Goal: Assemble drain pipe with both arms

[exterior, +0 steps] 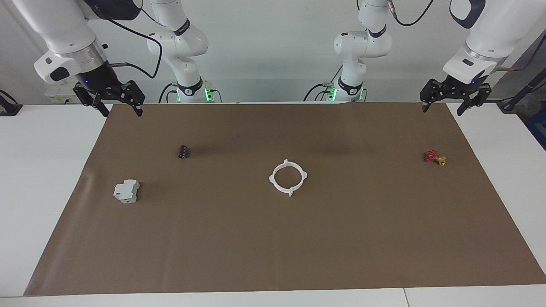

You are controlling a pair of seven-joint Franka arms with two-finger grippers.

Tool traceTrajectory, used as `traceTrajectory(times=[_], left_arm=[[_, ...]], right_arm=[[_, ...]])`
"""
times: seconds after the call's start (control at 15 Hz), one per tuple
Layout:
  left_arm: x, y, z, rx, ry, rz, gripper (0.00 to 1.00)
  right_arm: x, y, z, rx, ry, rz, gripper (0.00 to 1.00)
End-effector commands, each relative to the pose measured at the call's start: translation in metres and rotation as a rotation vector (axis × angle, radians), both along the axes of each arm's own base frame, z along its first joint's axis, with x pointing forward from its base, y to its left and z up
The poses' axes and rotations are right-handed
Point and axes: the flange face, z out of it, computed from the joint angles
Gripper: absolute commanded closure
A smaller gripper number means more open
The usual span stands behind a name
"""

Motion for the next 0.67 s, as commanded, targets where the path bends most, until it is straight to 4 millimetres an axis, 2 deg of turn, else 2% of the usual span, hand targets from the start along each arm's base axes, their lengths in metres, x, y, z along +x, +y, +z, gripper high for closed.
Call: traceTrajectory(times=[0.0, 0.33, 0.6], left_arm=[[-0.004, 0.004, -0.002, -0.01, -0.002, 0.011, 0.0], [-0.003, 0.003, 0.001, -0.009, -0.016, 0.008, 0.0], [-0.003, -0.003, -0.001, -0.01, -0.01, 0.01, 0.0]], right_arm=[[-0.003, 0.0, -0.001, 0.021, -0.007, -0.008, 0.0], [-0.002, 0.012, 0.0, 0.006, -0.01, 0.013, 0.0], [-0.002, 0.004, 0.0, -0.019, -0.012, 0.005, 0.0]])
